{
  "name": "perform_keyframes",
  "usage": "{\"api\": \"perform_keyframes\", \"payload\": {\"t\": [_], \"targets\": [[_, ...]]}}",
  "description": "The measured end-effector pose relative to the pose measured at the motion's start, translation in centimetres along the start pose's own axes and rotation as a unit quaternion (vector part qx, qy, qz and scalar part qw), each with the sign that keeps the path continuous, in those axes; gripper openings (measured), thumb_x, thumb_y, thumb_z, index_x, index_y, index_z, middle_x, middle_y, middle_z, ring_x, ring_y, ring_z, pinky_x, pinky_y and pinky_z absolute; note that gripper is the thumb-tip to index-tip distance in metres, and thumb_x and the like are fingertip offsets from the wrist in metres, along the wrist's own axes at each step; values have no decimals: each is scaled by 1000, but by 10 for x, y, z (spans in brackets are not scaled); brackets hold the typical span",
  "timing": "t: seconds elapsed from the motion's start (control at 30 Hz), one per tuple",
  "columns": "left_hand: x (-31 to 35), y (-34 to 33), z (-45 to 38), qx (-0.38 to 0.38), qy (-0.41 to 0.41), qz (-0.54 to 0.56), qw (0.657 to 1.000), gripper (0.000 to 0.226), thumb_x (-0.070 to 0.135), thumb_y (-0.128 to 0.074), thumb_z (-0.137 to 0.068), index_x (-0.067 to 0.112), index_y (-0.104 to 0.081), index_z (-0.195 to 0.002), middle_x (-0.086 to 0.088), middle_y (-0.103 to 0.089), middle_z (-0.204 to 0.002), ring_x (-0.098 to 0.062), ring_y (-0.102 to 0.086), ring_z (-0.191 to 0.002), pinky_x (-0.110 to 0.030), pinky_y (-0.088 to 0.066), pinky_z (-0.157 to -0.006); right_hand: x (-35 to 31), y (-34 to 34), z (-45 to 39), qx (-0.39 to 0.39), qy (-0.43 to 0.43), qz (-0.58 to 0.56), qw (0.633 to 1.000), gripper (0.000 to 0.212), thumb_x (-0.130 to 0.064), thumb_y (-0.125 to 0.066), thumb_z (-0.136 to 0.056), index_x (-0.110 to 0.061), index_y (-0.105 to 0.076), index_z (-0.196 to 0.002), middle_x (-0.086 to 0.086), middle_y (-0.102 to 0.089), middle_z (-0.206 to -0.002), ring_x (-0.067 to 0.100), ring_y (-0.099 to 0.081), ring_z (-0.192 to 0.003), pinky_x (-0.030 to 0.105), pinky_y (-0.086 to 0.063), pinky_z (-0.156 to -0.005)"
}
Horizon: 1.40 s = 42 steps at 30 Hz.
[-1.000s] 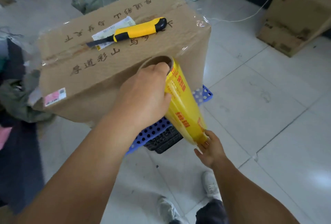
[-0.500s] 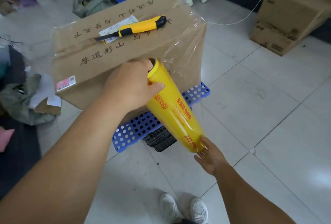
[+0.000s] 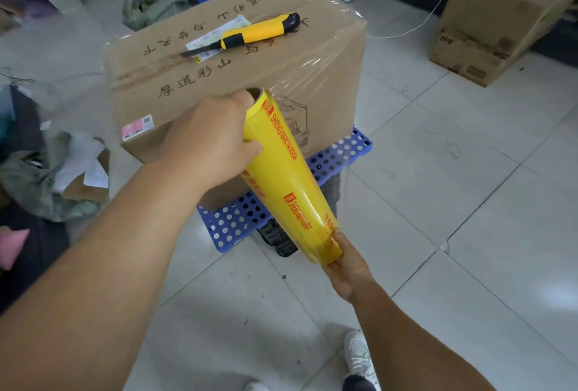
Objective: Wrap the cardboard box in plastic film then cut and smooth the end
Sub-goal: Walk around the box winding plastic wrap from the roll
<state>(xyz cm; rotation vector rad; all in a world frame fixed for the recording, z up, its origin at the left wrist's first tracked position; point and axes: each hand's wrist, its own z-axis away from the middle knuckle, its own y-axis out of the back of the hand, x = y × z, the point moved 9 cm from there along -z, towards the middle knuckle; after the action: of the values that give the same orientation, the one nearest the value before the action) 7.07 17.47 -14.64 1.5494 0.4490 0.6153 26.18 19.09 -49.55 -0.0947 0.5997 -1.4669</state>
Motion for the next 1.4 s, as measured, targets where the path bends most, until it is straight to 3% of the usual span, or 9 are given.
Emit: {"api": "perform_keyframes", "payload": {"t": [0.3,0.43,0.5,0.67,0.83,0.9,1.03,1.23,1.4], "targets": [[-33,16,29,36,-21,17,999,51,55,-66,-75,18,-57,-110,-8,-64,-102,-30,-57,-94,-34,-37,-66,64,-23,13,21,-11,-29,999,55,-23,-66,-88,-7,-45,-137,12,-53,-131,23,-53,-120,33,-38,-109],[-61,5,38,-17,-61,10,998,37,29,-70,-76,16,-55,-108,-10,-64,-99,-31,-55,-87,-39,-45,-69,80,-28,18,58,19,8,998,52,-35,-67,-88,-9,-52,-130,3,-60,-105,17,-58,-94,26,-48,-85],[-73,12,42,10,-59,14,998,38,35,-71,-75,18,-56,-105,-11,-65,-100,-34,-58,-92,-43,-49,-75,82,-27,21,94,34,24,995,54,-44,-68,-84,-10,-56,-125,3,-63,-103,16,-59,-86,28,-50,-75],[-85,26,56,49,-57,14,997,51,58,-66,-72,18,-58,-103,-8,-65,-103,-33,-58,-97,-39,-46,-76,107,-38,25,54,19,0,998,58,-46,-72,-79,-21,-49,-126,11,-53,-125,30,-55,-113,51,-46,-92],[-98,20,63,-10,-121,43,992,44,29,-68,-78,17,-53,-118,-8,-65,-110,-29,-58,-101,-43,-48,-85,131,-54,26,47,44,1,998,73,-50,-80,-70,-15,-50,-126,9,-58,-123,26,-63,-105,40,-53,-87],[-108,24,62,7,-122,40,992,43,32,-68,-79,17,-54,-117,-8,-65,-110,-29,-58,-101,-39,-48,-80,135,-57,22,53,42,2,998,84,-57,-84,-58,-14,-56,-125,9,-64,-119,25,-65,-101,38,-54,-82],[-120,26,60,14,-124,33,992,40,49,-65,-78,18,-56,-102,-4,-64,-94,-26,-56,-85,-31,-40,-65,147,-57,25,98,30,-22,994,52,-49,-72,-78,-17,-52,-113,11,-59,-112,30,-60,-102,45,-45,-93],[-131,14,57,5,-162,51,985,38,54,-62,-79,19,-50,-90,-4,-60,-89,-29,-57,-94,-34,-38,-67,168,-78,4,130,21,-49,990,66,-62,-66,-75,-22,-53,-127,5,-55,-130,30,-54,-116,56,-26,-108],[-150,10,57,1,-173,76,982,37,53,-62,-79,22,-42,-84,1,-54,-83,-29,-57,-87,-31,-35,-62,181,-109,-6,158,27,-80,984,72,-63,-63,-77,-22,-49,-135,2,-49,-139,23,-52,-118,37,-34,-105]]}}
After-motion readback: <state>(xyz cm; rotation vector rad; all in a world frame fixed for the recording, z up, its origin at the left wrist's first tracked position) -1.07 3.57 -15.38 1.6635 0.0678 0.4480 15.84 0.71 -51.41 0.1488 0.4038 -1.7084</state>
